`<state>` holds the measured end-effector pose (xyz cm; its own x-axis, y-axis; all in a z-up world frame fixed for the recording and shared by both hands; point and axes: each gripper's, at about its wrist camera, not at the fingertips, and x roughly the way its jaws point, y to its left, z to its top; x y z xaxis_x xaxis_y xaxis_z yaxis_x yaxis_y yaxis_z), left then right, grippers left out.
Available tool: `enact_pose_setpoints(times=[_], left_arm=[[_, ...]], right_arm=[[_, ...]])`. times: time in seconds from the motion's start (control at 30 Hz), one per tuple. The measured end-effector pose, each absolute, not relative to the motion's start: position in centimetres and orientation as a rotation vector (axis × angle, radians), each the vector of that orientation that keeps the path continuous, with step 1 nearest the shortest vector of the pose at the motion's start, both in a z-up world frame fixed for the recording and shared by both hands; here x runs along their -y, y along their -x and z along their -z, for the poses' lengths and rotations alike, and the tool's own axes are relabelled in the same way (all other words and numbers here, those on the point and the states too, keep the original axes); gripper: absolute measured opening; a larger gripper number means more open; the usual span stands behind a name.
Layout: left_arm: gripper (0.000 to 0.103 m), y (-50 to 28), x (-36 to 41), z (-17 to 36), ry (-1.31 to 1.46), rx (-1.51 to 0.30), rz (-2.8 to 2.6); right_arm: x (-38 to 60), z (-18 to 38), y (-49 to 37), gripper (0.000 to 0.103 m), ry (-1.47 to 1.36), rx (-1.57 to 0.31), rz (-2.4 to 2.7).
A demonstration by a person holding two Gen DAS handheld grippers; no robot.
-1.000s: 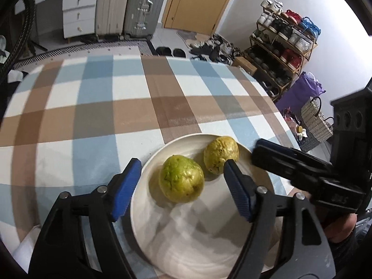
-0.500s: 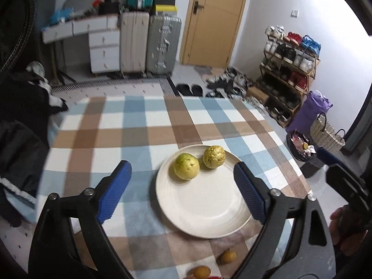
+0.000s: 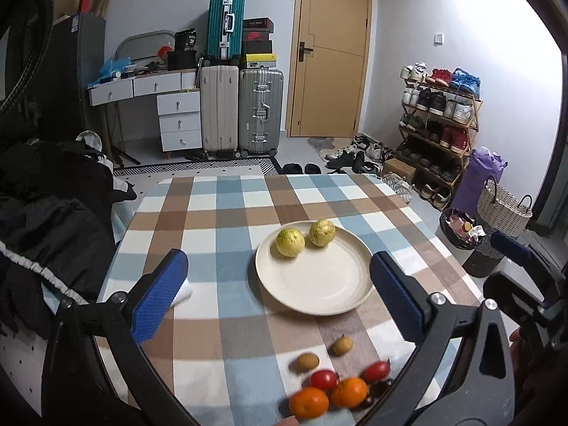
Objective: Organize fruits
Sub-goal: 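Move both tools back toward the remaining fruits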
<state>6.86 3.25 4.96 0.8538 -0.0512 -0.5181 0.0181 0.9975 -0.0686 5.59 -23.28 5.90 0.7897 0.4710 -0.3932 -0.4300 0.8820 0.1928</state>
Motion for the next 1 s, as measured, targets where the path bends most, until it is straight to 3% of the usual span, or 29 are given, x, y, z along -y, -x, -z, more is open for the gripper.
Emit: enact_pose_setpoints(times=[0.4,0.77,1.0], left_arm=[[0.102,-3.0,-3.7,0.5,0.083,-0.643,0.022],[0.102,-4.7,-3.4,8.2,0.067,-0.813,0.065],[0.102,-5.8,-3.7,10.5,0.114,-0.866,0.133]], right_arm=[[21.1,-3.3,-0.4,0.103,-0.012,-0.419,-0.466],[20.9,0.7,0.3,0.103,-0.031,-0.484,-0.449],[21.4,2.5,0.0,0.103,-0.052,-0.533,-0.452]])
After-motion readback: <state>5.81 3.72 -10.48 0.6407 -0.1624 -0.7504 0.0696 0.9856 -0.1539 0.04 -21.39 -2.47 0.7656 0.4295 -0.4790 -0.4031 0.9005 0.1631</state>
